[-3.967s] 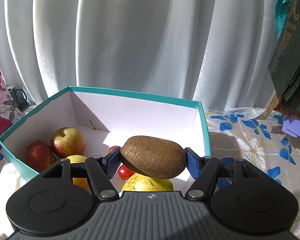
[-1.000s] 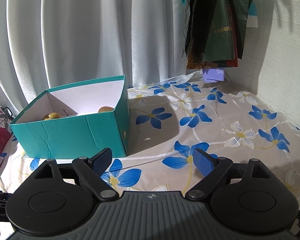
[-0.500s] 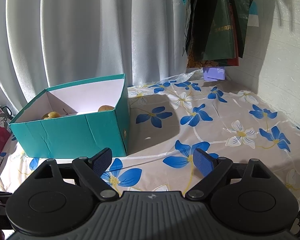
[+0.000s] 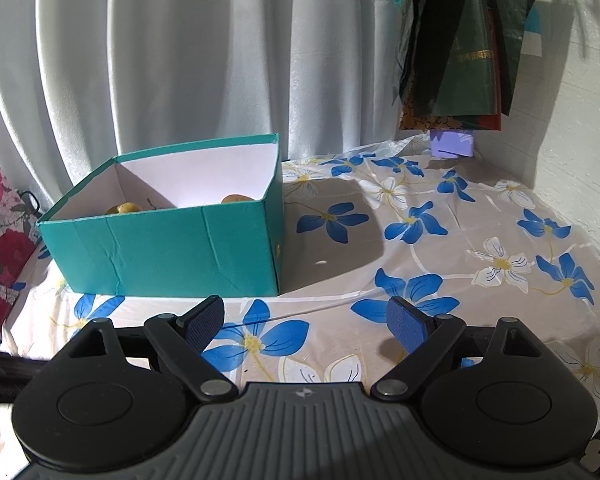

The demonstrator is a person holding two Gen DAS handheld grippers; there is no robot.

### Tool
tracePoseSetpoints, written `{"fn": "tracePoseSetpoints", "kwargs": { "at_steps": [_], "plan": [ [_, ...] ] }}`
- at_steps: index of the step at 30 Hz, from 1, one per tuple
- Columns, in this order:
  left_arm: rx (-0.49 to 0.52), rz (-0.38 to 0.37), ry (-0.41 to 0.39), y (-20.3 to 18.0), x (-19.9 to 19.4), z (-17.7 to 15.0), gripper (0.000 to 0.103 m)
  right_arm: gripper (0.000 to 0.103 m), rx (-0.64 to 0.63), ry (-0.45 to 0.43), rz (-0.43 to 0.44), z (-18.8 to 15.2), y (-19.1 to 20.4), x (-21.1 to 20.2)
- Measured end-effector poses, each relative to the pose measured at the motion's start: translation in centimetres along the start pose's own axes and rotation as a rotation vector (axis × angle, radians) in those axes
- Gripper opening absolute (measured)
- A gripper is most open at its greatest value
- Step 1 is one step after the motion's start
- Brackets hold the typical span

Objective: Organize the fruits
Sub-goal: 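Grasp the mandarin with the left tool while the right tool approaches the kiwi, then close the right tool on the kiwi while the left tool lifts the mandarin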

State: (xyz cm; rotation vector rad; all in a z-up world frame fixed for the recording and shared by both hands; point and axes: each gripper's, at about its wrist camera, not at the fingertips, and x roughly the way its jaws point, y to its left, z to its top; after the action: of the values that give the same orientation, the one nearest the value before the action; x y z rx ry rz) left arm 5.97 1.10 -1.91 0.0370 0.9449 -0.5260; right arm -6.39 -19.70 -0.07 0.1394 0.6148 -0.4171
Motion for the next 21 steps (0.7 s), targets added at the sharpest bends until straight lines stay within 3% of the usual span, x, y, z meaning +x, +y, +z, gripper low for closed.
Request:
{"fn": "tracePoseSetpoints", "kwargs": {
  "at_steps": [8,16,21],
  "plan": [
    [-0.043,0.05,-0.078,1.2,-3.9,1.1,0.045,0.088,-0.097,0.065,0.082,-2.2,3.8,1.1],
    [-0.069,0.061,-0.074,2.2,-4.9,0.4,0.045,0.088,-0.21,0.135,0.168,-4.2,7.5,2.7],
    [-0.072,0.065,-0.066,2.5,-5.0,0.1,0.045,0.089,-0.203,0.165,0.202,-4.7,8.2,3.9]
  ]
}}
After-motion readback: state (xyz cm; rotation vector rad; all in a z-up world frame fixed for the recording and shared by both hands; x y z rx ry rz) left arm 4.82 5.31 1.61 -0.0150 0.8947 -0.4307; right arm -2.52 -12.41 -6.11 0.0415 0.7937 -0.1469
